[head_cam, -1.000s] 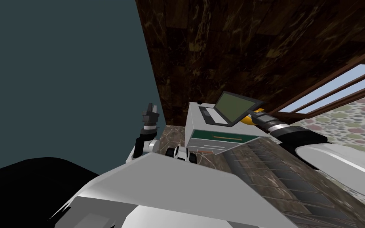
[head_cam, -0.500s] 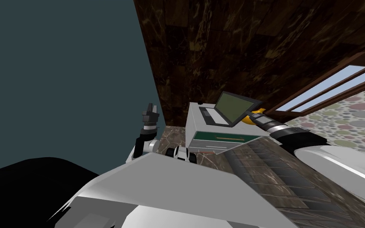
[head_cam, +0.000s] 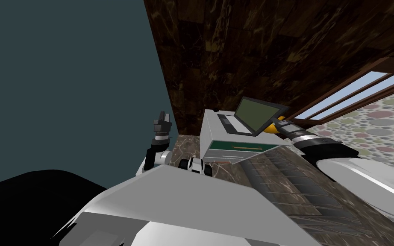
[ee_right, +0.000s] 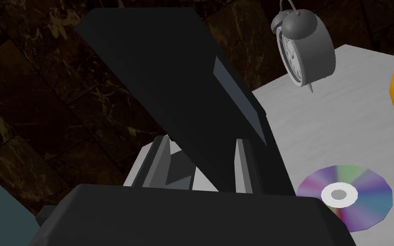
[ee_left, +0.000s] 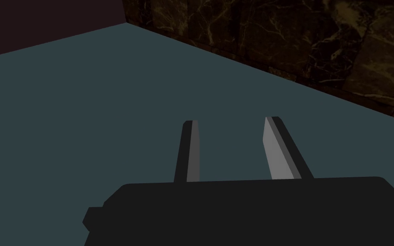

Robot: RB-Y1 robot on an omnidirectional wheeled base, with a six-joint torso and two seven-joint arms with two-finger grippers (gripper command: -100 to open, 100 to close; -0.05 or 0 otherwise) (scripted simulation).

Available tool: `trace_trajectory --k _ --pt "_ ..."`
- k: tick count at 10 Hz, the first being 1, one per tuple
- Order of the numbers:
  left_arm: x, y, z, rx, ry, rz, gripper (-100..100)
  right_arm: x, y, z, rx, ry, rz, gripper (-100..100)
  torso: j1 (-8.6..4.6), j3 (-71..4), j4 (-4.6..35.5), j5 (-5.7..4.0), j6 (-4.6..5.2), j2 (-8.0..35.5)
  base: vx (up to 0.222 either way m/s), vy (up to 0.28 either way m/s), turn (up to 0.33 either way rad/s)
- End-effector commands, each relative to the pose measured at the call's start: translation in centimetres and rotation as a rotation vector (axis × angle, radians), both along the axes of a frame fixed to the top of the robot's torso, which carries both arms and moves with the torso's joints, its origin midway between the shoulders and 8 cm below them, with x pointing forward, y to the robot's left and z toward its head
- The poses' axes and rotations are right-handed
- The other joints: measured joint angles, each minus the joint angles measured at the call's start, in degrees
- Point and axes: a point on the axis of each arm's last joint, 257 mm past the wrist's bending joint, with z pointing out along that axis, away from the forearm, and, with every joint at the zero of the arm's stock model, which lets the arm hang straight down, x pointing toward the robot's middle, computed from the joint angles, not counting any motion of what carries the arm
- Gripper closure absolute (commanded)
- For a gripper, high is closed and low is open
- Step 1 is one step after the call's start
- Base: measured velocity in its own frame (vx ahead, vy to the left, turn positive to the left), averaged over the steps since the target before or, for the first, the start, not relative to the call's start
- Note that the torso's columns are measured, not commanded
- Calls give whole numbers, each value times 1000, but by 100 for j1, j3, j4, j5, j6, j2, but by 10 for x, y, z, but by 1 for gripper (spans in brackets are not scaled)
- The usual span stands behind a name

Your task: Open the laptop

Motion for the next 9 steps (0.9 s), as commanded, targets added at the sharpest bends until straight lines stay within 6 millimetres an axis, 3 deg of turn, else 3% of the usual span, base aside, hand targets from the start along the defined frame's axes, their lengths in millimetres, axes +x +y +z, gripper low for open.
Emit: trace_trajectory --k 1,6,7,9 --pt "0 0 0 0 0 0 0 -3 -40 30 202 -91 -57 100 31 -8 0 13 -2 -13 -17 -30 -25" --pt "0 0 0 0 0 0 0 -2 -42 36 388 -102 -39 100 72 -26 -14 35 -13 -38 4 4 4" --pt "0 0 0 0 0 0 0 -8 -71 47 517 -182 -70 100 55 -20 -11 28 -6 -29 -80 -70 -10" --pt "0 0 0 0 0 0 0 -14 -107 33 648 -176 -124 100 8 13 4 6 11 19 -101 -69 -21"
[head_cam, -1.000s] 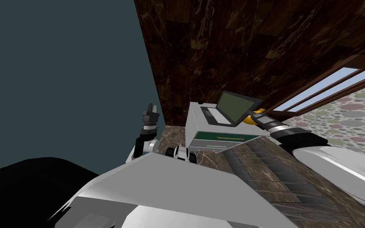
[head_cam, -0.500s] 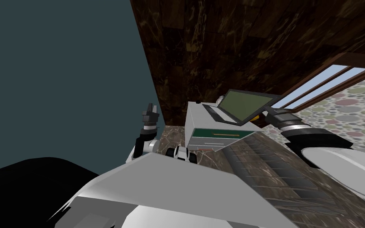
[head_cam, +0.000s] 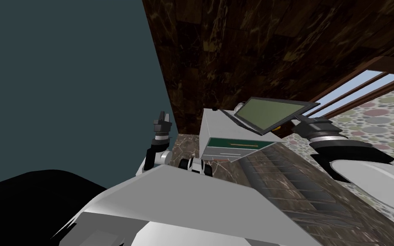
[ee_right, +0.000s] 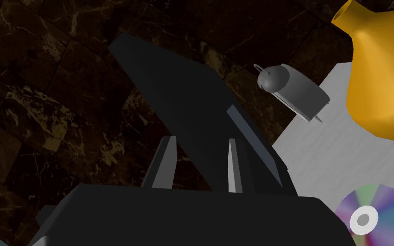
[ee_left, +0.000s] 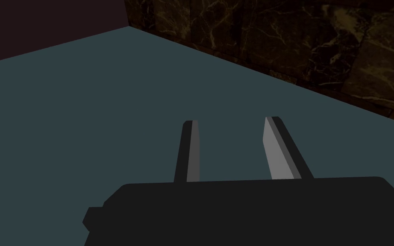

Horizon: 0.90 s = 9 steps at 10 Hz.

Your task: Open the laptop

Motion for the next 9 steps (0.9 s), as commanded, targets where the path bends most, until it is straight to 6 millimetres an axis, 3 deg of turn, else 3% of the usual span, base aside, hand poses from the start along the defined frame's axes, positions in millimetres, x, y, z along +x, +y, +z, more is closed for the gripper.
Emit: trace_trajectory --k 1,3,5,7,8,9 --pt "0 0 0 0 0 0 0 -7 -33 -10 190 -37 -41 100 31 -16 -9 11 -7 -27 -29 -26 -34" --pt "0 0 0 0 0 0 0 -8 -37 -8 291 -89 -36 100 90 -59 -29 41 -40 -85 -5 -5 -4" --pt "0 0 0 0 0 0 0 -2 -30 16 353 -148 1 100 82 -58 -33 34 -38 -84 10 6 8" --pt "0 0 0 0 0 0 0 0 -29 23 393 -169 17 100 50 -45 -31 16 -30 -68 5 7 5" --pt "0 0 0 0 0 0 0 4 -47 -6 551 -187 5 100 41 -41 -29 12 -25 -63 -60 -31 -187" --pt "0 0 0 0 0 0 0 5 -56 -14 633 -210 0 100 21 -28 -24 4 -15 -43 -76 -56 -94"
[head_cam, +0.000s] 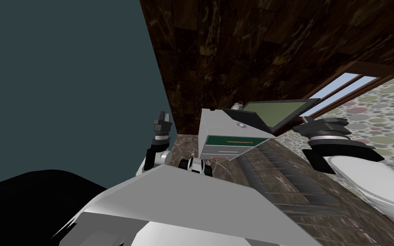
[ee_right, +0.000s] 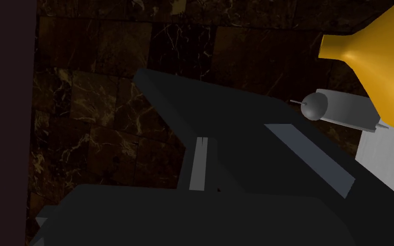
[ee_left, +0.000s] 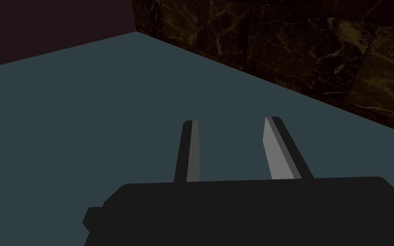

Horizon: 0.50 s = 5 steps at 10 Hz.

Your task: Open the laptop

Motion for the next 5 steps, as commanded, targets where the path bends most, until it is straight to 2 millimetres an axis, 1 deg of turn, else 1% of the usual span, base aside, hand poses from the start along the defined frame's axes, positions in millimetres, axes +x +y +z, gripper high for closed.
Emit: trace_trajectory --k 1,2,5 --pt "0 0 0 0 0 0 0 4 -18 -22 225 -63 15 100 -3 2 2 0 -7 1 -44 -39 11" --pt "0 0 0 0 0 0 0 8 -14 -9 284 -106 47 100 18 -12 -4 8 -11 -19 -17 -14 16" --pt "0 0 0 0 0 0 0 8 -16 -11 371 -125 68 100 31 -22 -9 12 -7 -33 5 5 -1"
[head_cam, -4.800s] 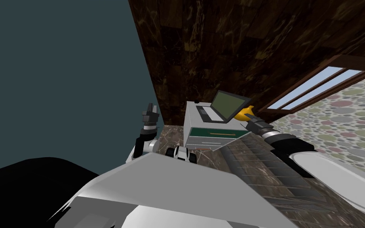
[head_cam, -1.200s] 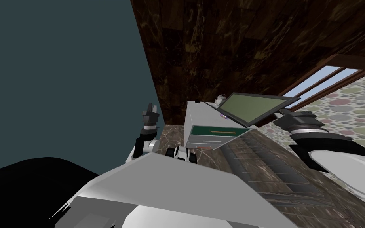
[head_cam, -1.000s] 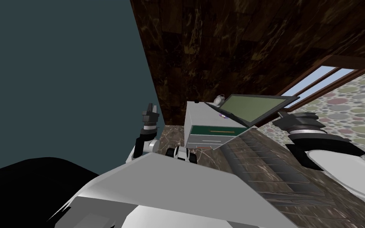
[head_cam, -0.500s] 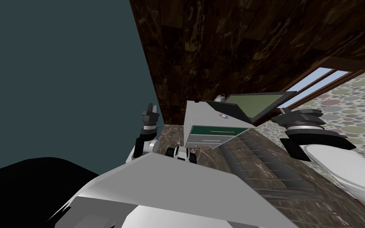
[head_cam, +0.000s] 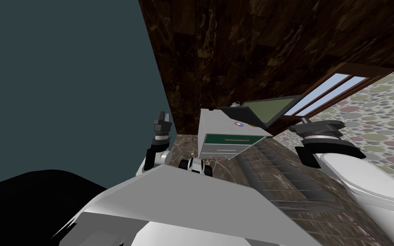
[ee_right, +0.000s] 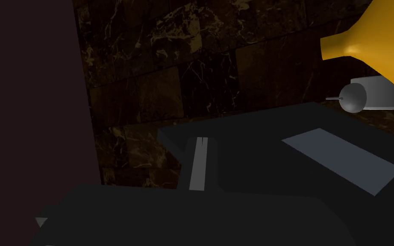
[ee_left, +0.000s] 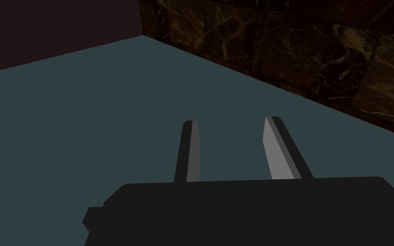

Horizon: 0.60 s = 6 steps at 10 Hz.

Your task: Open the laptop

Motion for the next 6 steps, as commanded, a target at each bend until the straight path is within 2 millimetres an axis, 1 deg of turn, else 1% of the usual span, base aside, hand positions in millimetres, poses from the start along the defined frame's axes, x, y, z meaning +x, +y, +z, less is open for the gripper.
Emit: trace_trajectory --k 1,2,3,4,5,6 --pt "0 0 0 0 0 0 0 0 -2 -2 79 -18 20 100 -8 5 2 -3 0 8 7 5 1" --pt "0 0 0 0 0 0 0 0 -3 -2 91 -21 23 100 -13 9 5 -5 1 14 0 0 0" --pt "0 0 0 0 0 0 0 9 -10 -34 242 -38 32 100 -14 11 6 -5 1 17 -50 -51 -187" --pt "0 0 0 0 0 0 0 11 -14 -45 326 -51 42 100 -33 20 9 -11 7 31 -74 -61 -102" --pt "0 0 0 0 0 0 0 16 -15 -45 404 -99 58 100 -28 21 9 -12 -2 30 -53 -30 15" --pt "0 0 0 0 0 0 0 21 -11 -33 456 -139 89 100 -5 10 6 -2 -3 15 -22 -8 17"
